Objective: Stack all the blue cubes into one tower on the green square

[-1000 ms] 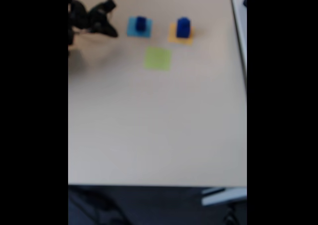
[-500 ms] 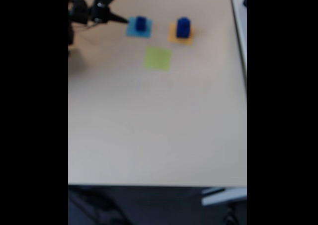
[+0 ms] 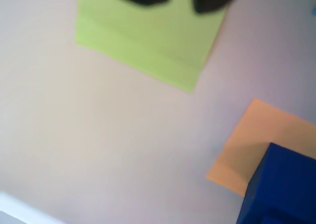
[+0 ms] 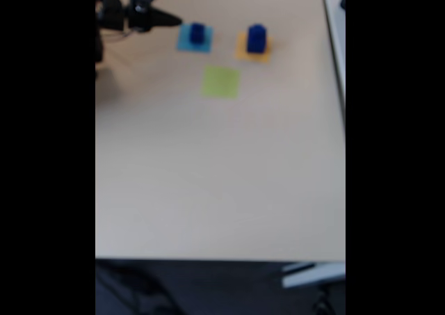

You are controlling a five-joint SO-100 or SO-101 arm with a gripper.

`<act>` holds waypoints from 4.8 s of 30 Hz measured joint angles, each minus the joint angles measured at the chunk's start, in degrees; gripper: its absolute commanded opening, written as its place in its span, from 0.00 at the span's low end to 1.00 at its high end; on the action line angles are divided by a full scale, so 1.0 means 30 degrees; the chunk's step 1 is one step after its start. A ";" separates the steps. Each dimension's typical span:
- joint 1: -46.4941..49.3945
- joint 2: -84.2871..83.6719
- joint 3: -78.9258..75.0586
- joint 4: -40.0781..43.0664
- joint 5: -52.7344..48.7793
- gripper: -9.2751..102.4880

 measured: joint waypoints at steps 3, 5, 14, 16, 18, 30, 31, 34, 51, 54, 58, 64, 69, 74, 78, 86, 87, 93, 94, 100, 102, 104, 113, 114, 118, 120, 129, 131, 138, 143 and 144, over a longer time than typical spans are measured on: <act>0.0000 0.0000 0.0000 0.0234 0.0996 0.08; 0.0000 0.0000 0.0000 0.0322 0.1406 0.08; 0.0029 -0.3926 -0.1289 0.0322 0.2520 0.08; 0.0029 -0.4072 -0.1289 0.0322 0.2695 0.08; 0.0029 -0.4219 -0.1318 0.0322 0.2842 0.08; -0.0498 -0.6826 -0.1348 -0.2344 0.3457 0.08; -0.0498 -0.7383 -0.1465 -0.2578 0.3457 0.08; -0.0498 -0.9287 -0.2461 -0.3105 0.3457 0.08; -0.0498 -1.4795 -0.6357 -0.4453 0.2461 0.08; -0.0674 -1.5937 -0.6914 -0.5098 0.1992 0.08; -0.0762 -1.6904 -0.7939 -0.5244 0.0967 0.08; -0.0762 -1.8193 -0.9404 -0.5244 -0.0059 0.08; -0.0762 -1.9688 -1.1104 -0.5244 -0.0879 0.08; -0.0703 -2.0215 -1.1807 -0.5244 -0.1201 0.08; -0.0703 -2.0391 -1.1807 -0.5244 -0.1201 0.08; -0.0703 -2.0830 -1.2334 -0.5244 -0.1729 0.09; -0.0703 -2.0889 -1.2451 -0.5244 -0.1729 0.09; -0.0791 -2.1240 -1.2715 -0.5127 -0.1787 0.14; -0.0820 -2.1240 -1.2715 -0.4980 -0.1787 0.14; -0.0879 -2.1240 -1.2715 -0.4336 -0.1787 0.16; -0.0879 -2.1240 -1.2715 -0.4248 -0.1611 0.16; -0.0879 -2.1240 -1.2715 -0.4160 -0.1582 0.17; -0.1084 -2.1240 -1.2715 -0.3984 -0.1553 0.20; -0.1201 -2.1240 -1.2773 -0.3955 -0.1465 0.20; -0.1230 -2.1270 -1.3330 -0.3311 -0.0967 0.21; -0.1230 -2.1445 -1.3535 -0.3018 -0.0732 0.21; -0.1201 -2.2412 -1.4473 -0.2021 0.0439 0.23; -0.1113 -2.2881 -1.5059 -0.1729 0.0527 0.24; -0.1113 -2.4727 -1.7227 -0.1582 0.0732 0.26; -0.1318 -2.4932 -1.7549 -0.1582 0.0791 0.26; -0.1318 -2.4932 -1.7549 -0.1582 0.0850 0.26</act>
